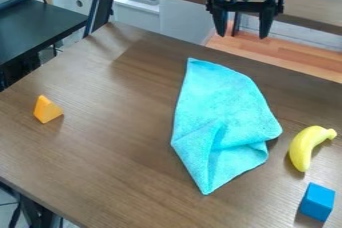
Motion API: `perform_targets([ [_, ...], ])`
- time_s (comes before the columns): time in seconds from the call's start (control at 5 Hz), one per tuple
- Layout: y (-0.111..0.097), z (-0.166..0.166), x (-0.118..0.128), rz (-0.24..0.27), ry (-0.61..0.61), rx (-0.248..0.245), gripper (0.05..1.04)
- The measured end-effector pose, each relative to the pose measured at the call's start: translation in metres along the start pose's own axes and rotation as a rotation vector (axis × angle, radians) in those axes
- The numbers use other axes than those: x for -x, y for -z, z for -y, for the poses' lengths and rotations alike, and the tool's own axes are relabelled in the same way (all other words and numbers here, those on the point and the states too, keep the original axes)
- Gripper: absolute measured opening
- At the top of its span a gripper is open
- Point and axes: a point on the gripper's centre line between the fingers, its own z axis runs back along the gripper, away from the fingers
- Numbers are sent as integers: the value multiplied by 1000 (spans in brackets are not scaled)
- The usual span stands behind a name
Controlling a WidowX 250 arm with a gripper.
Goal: Touch the cloth
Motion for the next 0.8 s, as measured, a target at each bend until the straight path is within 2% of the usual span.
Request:
perform_targets([
  [0.2, 20, -3, 7, -44, -3, -17, 1001],
  [0.8, 75, -33, 35, -45, 15, -124, 1001],
])
